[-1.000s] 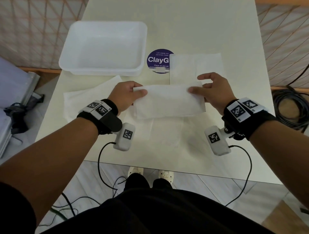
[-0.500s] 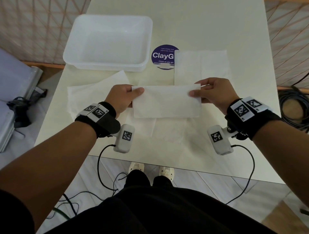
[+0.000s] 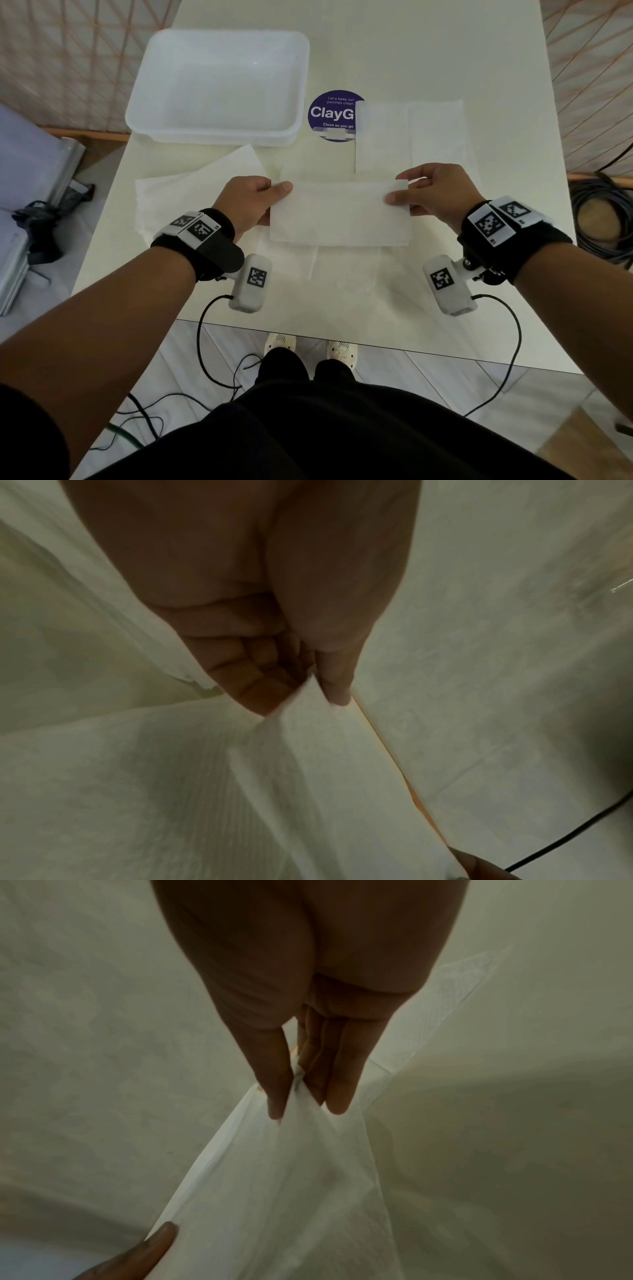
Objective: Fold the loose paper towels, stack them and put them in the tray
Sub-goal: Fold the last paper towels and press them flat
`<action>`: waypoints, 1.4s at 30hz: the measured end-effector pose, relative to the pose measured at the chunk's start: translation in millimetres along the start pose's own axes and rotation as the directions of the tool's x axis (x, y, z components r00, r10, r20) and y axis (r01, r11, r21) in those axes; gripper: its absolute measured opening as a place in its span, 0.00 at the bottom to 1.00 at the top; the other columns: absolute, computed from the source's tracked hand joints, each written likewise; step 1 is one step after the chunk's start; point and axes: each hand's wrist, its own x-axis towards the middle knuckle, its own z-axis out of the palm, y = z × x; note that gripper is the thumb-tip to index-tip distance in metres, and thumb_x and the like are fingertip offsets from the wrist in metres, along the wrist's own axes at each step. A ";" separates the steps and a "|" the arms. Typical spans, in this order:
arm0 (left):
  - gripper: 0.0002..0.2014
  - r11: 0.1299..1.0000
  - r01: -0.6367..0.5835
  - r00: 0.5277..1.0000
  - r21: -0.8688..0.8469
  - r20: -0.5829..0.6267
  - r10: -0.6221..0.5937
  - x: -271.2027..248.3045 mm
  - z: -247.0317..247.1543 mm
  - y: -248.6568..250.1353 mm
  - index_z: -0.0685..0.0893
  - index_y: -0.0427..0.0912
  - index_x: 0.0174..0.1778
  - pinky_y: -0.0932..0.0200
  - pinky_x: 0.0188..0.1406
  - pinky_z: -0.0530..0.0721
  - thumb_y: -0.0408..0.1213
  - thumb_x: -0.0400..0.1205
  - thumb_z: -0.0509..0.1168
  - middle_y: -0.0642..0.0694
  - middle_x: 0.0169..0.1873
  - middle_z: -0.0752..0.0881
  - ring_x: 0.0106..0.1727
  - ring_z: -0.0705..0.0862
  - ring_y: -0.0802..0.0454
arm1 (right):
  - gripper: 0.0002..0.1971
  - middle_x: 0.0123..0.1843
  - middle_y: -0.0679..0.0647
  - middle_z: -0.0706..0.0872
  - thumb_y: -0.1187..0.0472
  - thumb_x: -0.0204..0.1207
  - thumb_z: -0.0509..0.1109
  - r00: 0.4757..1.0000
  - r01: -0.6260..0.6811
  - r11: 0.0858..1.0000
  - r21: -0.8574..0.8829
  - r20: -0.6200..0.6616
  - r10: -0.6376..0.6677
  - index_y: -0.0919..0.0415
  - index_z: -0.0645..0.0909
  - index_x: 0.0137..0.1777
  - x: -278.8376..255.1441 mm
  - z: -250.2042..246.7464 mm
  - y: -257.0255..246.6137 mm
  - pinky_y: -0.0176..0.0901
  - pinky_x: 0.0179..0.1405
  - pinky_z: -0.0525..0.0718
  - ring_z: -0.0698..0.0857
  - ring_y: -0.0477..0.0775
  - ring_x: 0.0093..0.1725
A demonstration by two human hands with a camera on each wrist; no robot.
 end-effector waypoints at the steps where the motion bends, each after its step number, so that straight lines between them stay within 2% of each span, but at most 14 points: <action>1: 0.18 1.000 0.024 1.000 -0.006 0.007 -0.024 -0.4 0.5 -1.5 0.85 0.31 0.54 0.55 0.44 0.90 0.44 0.79 0.72 0.37 0.51 0.90 0.45 0.91 0.48 | 0.24 0.43 0.58 0.87 0.63 0.60 0.85 1.000 -0.016 1.000 -0.021 0.003 0.016 0.63 0.84 0.56 1.0 0.5 2.2 0.46 0.47 0.89 0.90 0.58 0.44; 5: 0.27 0.993 0.120 0.989 0.000 0.082 -0.120 -2.0 0.9 -9.9 0.77 0.41 0.62 0.48 0.49 0.89 0.41 0.70 0.80 0.37 0.54 0.87 0.49 0.91 0.44 | 0.24 0.40 0.54 0.84 0.63 0.60 0.85 0.997 -0.073 0.995 -0.067 -0.005 0.073 0.64 0.83 0.57 5.2 2.5 13.8 0.45 0.45 0.89 0.88 0.54 0.37; 8: 0.29 0.991 0.112 0.992 0.078 0.057 -0.116 -5.0 3.8 -15.1 0.74 0.43 0.64 0.44 0.47 0.90 0.33 0.70 0.79 0.33 0.55 0.83 0.50 0.89 0.38 | 0.23 0.43 0.56 0.86 0.60 0.61 0.84 0.996 -0.087 0.991 -0.105 -0.015 0.086 0.63 0.82 0.55 8.4 4.7 21.0 0.50 0.49 0.89 0.89 0.57 0.41; 11: 0.24 0.988 0.048 0.999 0.149 0.016 -0.051 -7.4 9.5 -14.8 0.74 0.41 0.63 0.47 0.41 0.91 0.31 0.74 0.76 0.38 0.47 0.81 0.44 0.88 0.40 | 0.20 0.46 0.61 0.88 0.61 0.64 0.82 0.997 -0.070 0.986 -0.151 -0.026 0.067 0.64 0.81 0.54 8.9 6.7 24.8 0.54 0.52 0.89 0.89 0.61 0.45; 16: 0.21 0.980 0.020 1.000 0.196 0.012 -0.023 -6.6 10.2 -15.4 0.75 0.41 0.62 0.46 0.38 0.91 0.34 0.76 0.75 0.40 0.46 0.82 0.38 0.88 0.40 | 0.17 0.40 0.55 0.86 0.63 0.66 0.81 0.999 -0.035 0.967 -0.253 -0.040 0.026 0.62 0.81 0.53 10.9 7.2 29.3 0.58 0.53 0.88 0.89 0.59 0.40; 22: 0.18 0.907 -0.064 0.998 0.416 0.013 0.065 -6.0 10.4 -18.7 0.74 0.43 0.59 0.57 0.30 0.87 0.38 0.78 0.72 0.45 0.35 0.84 0.23 0.86 0.50 | 0.19 0.42 0.54 0.87 0.61 0.64 0.82 0.999 -0.006 0.933 -0.360 -0.039 -0.009 0.60 0.80 0.53 9.1 9.5 30.2 0.51 0.48 0.87 0.87 0.54 0.40; 26: 0.20 0.755 -0.109 0.992 0.647 0.019 0.127 -5.1 9.2 -21.7 0.71 0.44 0.56 0.53 0.38 0.83 0.45 0.77 0.72 0.47 0.31 0.83 0.34 0.85 0.44 | 0.26 0.46 0.53 0.84 0.58 0.61 0.83 0.997 0.006 0.886 -0.464 -0.064 -0.040 0.60 0.78 0.58 4.2 10.4 29.1 0.39 0.36 0.76 0.81 0.51 0.42; 29: 0.20 0.667 -0.126 0.981 0.734 -0.005 0.191 -6.5 6.4 -20.2 0.70 0.45 0.55 0.50 0.40 0.81 0.48 0.77 0.71 0.47 0.35 0.82 0.37 0.82 0.47 | 0.33 0.54 0.52 0.76 0.54 0.60 0.84 0.987 0.064 0.818 -0.572 -0.083 -0.135 0.56 0.74 0.63 -2.8 12.0 26.8 0.41 0.45 0.73 0.76 0.50 0.48; 31: 0.15 0.651 -0.210 0.959 0.729 0.024 0.283 -9.2 9.0 -17.4 0.72 0.46 0.54 0.53 0.40 0.79 0.46 0.78 0.69 0.52 0.36 0.79 0.38 0.81 0.49 | 0.29 0.57 0.52 0.74 0.54 0.64 0.81 0.961 0.198 0.774 -0.602 -0.036 -0.274 0.55 0.74 0.64 -8.9 17.2 24.3 0.42 0.48 0.74 0.76 0.50 0.49; 34: 0.16 0.593 -0.428 0.894 0.682 0.222 0.390 -9.2 27.6 -14.9 0.77 0.45 0.66 0.54 0.59 0.76 0.40 0.82 0.64 0.49 0.58 0.81 0.60 0.80 0.49 | 0.21 0.67 0.54 0.75 0.58 0.76 0.70 0.898 0.412 0.623 -0.665 0.179 -0.403 0.56 0.75 0.69 -15.8 34.4 20.9 0.49 0.62 0.76 0.76 0.56 0.63; 36: 0.25 0.470 -0.515 0.856 0.717 0.393 0.337 -7.2 48.7 -19.1 0.66 0.43 0.80 0.53 0.78 0.62 0.40 0.86 0.58 0.44 0.79 0.67 0.79 0.65 0.47 | 0.26 0.81 0.53 0.64 0.56 0.81 0.62 0.887 0.455 0.471 -0.756 0.334 -0.319 0.56 0.64 0.79 -18.5 48.9 24.2 0.54 0.76 0.64 0.62 0.58 0.79; 37: 0.28 0.399 -0.541 0.840 0.740 0.456 0.293 -6.8 58.6 -22.9 0.57 0.41 0.83 0.54 0.82 0.53 0.41 0.87 0.56 0.44 0.84 0.57 0.84 0.55 0.47 | 0.30 0.85 0.51 0.54 0.54 0.84 0.58 0.891 0.452 0.413 -0.790 0.376 -0.256 0.55 0.55 0.83 -19.5 55.3 27.6 0.54 0.80 0.55 0.52 0.56 0.83; 39: 0.32 0.292 -0.551 0.834 0.781 0.515 0.196 -6.3 71.6 -32.1 0.44 0.41 0.84 0.53 0.83 0.41 0.46 0.89 0.50 0.43 0.84 0.41 0.85 0.40 0.48 | 0.33 0.86 0.50 0.39 0.49 0.86 0.52 0.901 0.434 0.343 -0.833 0.406 -0.153 0.55 0.40 0.84 -21.0 64.0 37.9 0.56 0.81 0.42 0.38 0.54 0.84; 42: 0.33 0.195 -0.543 0.840 0.817 0.527 0.131 -5.9 74.5 -45.2 0.36 0.41 0.83 0.50 0.83 0.36 0.51 0.89 0.43 0.43 0.83 0.32 0.83 0.32 0.48 | 0.34 0.84 0.50 0.31 0.46 0.86 0.46 0.903 0.428 0.310 -0.849 0.419 -0.100 0.55 0.33 0.83 -22.4 65.6 56.9 0.59 0.80 0.37 0.31 0.54 0.83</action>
